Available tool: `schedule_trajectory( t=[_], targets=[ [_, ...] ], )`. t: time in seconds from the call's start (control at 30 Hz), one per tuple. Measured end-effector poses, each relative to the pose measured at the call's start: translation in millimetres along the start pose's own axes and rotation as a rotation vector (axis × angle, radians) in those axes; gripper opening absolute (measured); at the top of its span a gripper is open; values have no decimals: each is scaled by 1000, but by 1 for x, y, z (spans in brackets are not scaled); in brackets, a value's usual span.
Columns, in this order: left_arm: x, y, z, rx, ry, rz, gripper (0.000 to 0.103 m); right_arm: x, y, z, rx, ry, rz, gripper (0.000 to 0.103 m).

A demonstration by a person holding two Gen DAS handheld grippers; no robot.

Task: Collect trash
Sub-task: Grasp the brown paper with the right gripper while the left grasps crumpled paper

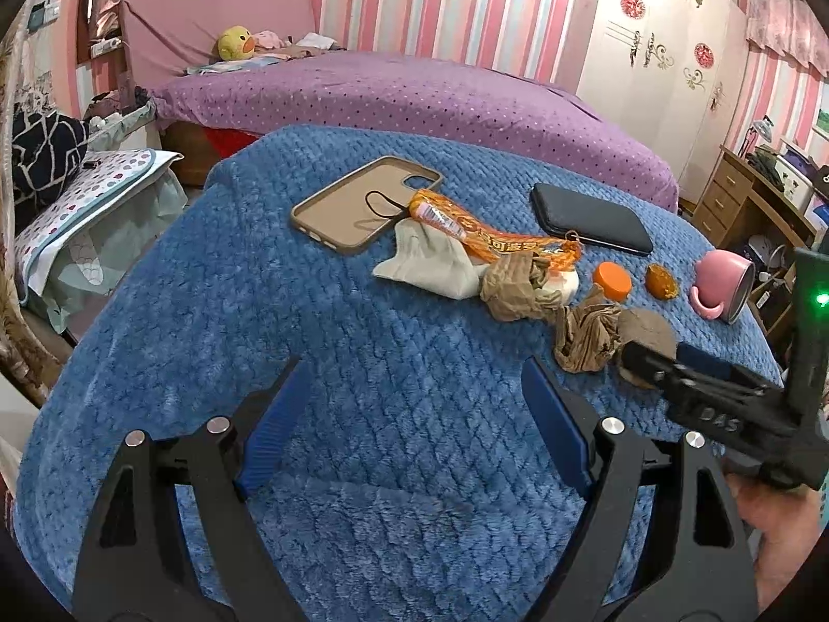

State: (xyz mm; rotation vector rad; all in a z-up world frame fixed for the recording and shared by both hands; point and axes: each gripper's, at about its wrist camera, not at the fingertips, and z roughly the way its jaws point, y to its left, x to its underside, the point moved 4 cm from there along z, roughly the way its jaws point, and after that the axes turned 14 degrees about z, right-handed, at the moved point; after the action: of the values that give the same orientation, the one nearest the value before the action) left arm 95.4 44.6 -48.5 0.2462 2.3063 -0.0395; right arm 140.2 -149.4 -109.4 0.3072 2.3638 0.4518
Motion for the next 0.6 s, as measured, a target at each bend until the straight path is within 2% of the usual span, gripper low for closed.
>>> schedule_trajectory(
  t=[0.07,0.2,0.5,0.6],
  targets=[
    [-1,-4,2,7,0,3,81,0,-1,1,-19,11,6,59],
    [-3,-17,8,27,0,24,81,1,0,-6,-68,14,-6,41],
    [-17,-49,26,135,-24,-20,81,-14,-17,-48,-77,-65,-20,35],
    [-22,-66,38,154,-16,-1,81,-21,-28,-59,-81,-79,-12,35]
  ],
)
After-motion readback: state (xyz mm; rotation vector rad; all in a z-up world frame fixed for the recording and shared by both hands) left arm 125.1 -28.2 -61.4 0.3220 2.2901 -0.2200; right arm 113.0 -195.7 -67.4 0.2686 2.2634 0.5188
